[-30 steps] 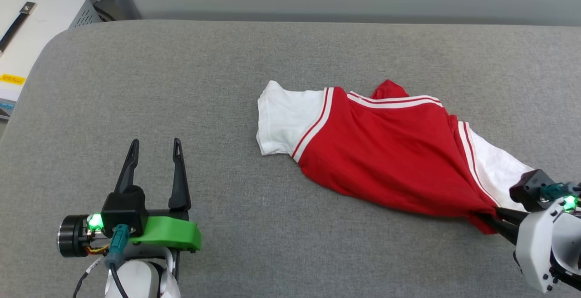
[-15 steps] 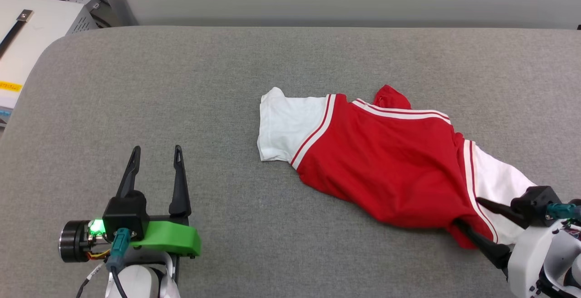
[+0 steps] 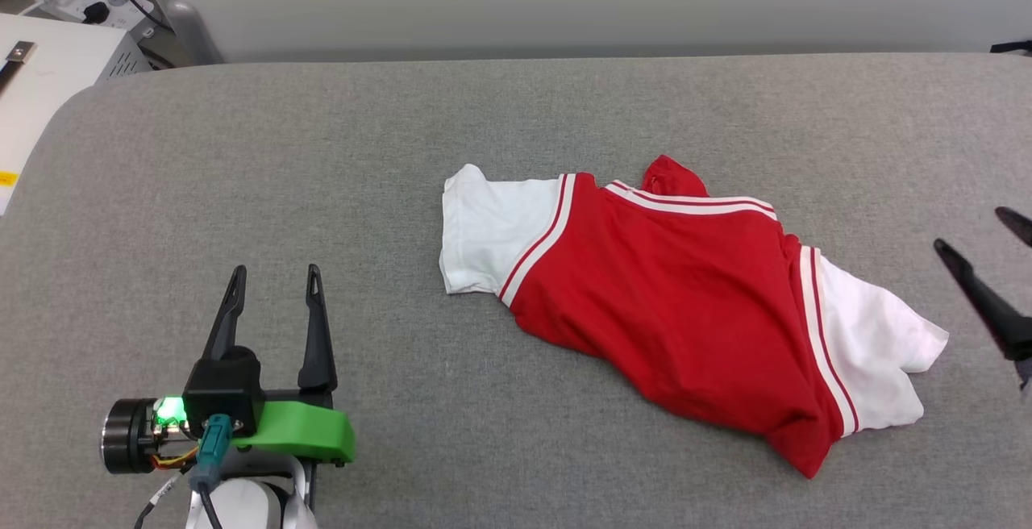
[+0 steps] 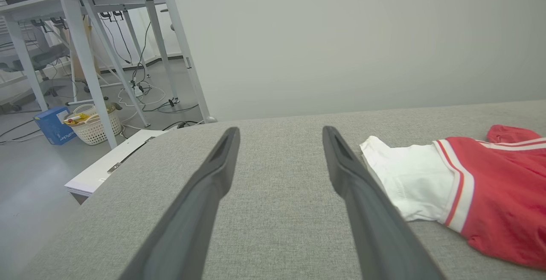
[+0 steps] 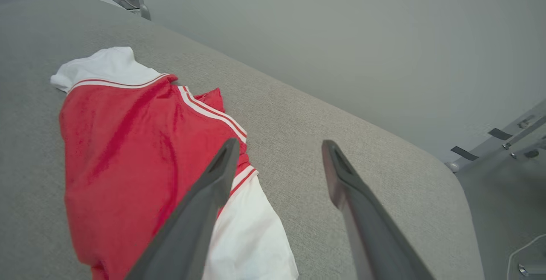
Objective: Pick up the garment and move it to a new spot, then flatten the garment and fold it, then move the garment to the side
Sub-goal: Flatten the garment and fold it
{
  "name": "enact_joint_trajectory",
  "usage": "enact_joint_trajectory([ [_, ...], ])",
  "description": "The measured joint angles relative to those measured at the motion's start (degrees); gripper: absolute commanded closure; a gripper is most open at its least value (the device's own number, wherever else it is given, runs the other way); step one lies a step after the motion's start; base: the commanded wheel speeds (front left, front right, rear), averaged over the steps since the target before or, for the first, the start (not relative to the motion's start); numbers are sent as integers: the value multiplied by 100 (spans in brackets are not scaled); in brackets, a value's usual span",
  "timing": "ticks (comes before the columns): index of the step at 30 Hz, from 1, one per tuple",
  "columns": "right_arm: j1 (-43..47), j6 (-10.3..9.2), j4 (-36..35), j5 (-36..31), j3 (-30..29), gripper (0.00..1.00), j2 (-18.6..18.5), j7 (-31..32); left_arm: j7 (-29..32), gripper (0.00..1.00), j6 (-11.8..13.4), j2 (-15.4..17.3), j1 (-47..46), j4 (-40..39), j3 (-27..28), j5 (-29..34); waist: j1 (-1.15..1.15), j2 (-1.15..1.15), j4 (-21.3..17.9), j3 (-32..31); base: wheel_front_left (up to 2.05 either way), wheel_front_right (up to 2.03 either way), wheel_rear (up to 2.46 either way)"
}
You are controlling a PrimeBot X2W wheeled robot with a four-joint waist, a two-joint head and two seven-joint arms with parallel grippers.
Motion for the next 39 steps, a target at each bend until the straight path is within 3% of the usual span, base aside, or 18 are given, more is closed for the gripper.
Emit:
enact_joint_trajectory([
  [5,70,0,-53,76,-571,0,-62,971,0,0,-25,-14,-5,-35,-15,40,0,0,8,123,0,0,0],
  [14,-141,0,619,684,-229,0,-168,2601,0,0,-51,-56,-77,-101,-130,119,0,0,80,443,0,0,0],
  [25,-902,0,2245,626,825,0,342,2432,0,0,-94,-110,-310,-112,-215,154,0,0,244,851,0,0,0],
  [37,-1649,0,3087,854,1625,0,453,1372,0,0,-100,-96,-485,-54,-177,154,0,0,209,1032,0,0,0],
  [38,-1720,0,3128,855,1718,8,455,1324,0,0,-100,-94,-504,-47,-180,154,0,0,200,1047,0,0,0],
  [39,-1775,0,3166,865,1795,73,455,1291,0,0,-100,-93,-520,-36,-183,155,0,0,194,1059,0,0,0],
])
